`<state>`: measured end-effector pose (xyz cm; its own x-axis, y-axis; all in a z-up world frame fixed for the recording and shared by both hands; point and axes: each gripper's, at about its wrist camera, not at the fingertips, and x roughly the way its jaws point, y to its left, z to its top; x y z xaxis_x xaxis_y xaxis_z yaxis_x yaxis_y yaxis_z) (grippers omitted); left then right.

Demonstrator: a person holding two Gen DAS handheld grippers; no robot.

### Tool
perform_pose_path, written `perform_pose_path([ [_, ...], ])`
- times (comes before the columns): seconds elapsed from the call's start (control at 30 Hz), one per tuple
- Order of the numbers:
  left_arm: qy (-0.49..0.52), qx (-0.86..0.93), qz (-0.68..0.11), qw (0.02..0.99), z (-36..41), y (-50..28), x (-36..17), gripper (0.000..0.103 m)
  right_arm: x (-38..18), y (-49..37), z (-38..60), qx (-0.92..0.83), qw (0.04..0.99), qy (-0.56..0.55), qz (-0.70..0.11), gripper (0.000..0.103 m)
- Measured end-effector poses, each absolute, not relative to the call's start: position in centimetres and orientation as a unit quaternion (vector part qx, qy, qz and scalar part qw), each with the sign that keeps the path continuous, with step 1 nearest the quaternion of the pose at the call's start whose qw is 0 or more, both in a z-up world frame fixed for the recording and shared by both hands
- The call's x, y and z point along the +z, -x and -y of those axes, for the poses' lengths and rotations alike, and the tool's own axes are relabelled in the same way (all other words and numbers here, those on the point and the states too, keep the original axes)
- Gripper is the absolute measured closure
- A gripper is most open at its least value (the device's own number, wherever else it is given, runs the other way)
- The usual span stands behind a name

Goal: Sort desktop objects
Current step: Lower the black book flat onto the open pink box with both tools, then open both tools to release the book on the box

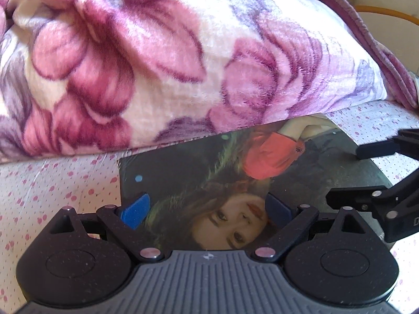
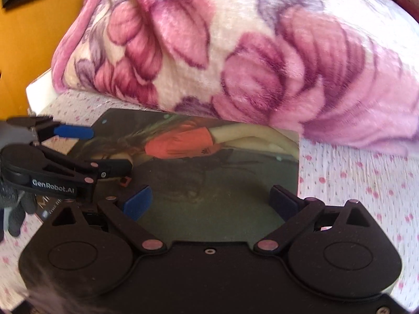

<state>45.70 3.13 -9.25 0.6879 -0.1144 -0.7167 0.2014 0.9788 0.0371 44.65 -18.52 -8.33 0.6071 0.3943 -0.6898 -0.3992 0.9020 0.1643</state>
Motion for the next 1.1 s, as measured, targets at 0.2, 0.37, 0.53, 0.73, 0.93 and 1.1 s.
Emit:
perform_pose_path([
  [0.2, -0.026, -0.063, -0.395, 0.916, -4.4, -43.3, -8.2, 0.008, -7.0, -41.3, 18.3, 0.171, 0.906, 0.020, -0.386, 0.004],
  [0.37, -0.022, -0.045, -0.388, 0.920, -4.6, -40.3, -6.9, 0.008, -5.5, -37.8, 18.3, 0.136, 0.915, 0.030, -0.378, 0.004],
  [0.53, -0.021, -0.031, -0.382, 0.923, -4.2, -36.9, -5.8, 0.008, -4.2, -34.8, 18.9, 0.120, 0.917, 0.016, -0.380, 0.004],
  [0.73, -0.025, -0.021, -0.369, 0.929, -3.7, -32.3, -4.5, 0.008, -2.6, -31.4, 19.5, 0.105, 0.921, 0.006, -0.374, 0.003],
  [0.93, -0.026, -0.008, -0.353, 0.935, -3.3, -27.5, -3.0, 0.008, -1.7, -27.6, 20.2, 0.098, 0.921, -0.010, -0.376, 0.003],
  [1.1, -0.022, -0.014, -0.346, 0.938, -2.5, -23.4, -1.9, 0.008, -1.2, -24.1, 20.5, 0.092, 0.922, -0.016, -0.376, 0.003],
])
